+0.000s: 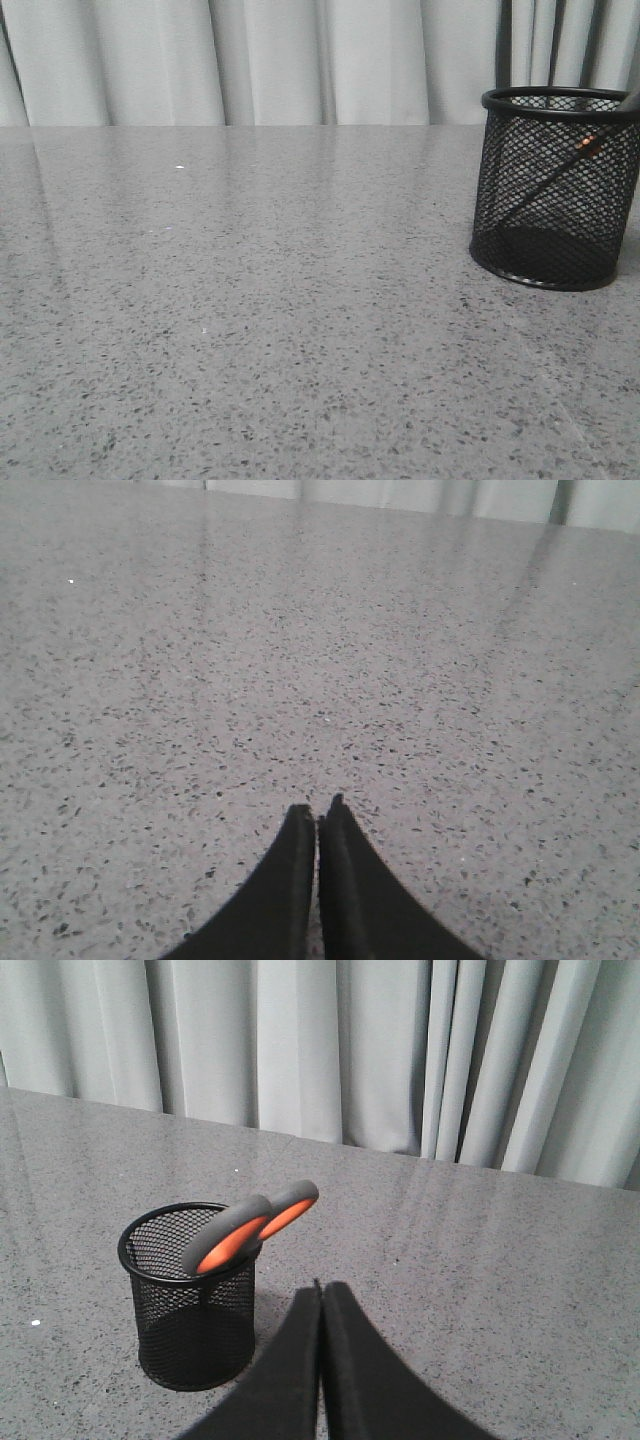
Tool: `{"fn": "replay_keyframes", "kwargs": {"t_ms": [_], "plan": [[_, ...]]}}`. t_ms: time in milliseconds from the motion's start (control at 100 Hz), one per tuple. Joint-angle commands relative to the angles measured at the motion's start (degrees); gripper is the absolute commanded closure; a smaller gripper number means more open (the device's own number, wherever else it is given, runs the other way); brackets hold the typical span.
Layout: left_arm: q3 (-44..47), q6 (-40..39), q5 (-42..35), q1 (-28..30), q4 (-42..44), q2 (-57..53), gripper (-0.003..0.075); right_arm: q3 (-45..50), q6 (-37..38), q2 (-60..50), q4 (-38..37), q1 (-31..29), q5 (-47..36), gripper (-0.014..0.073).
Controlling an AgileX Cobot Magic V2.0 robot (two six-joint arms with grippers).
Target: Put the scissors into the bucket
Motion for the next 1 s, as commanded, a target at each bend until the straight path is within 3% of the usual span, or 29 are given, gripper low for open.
{"fn": "replay_keyframes", "kwargs": {"t_ms": [0, 910, 990], "plan": [[2.6, 0.1, -2.9, 0.3, -1.8, -1.5, 0.074, -1.0, -0.4, 0.9, -0.9, -0.2, -4.6, 0.0643], [2.6, 0.1, -2.9, 0.3, -1.9, -1.5, 0.074, 1.0, -0.4, -0.1, -0.9, 0.3, -3.5, 0.0643], [2.6, 0.1, -2.9, 0.3, -1.9, -1.5, 0.074, 4.7, -0.1, -0.1, -3.1, 0.3, -8.3, 0.0643]]}}
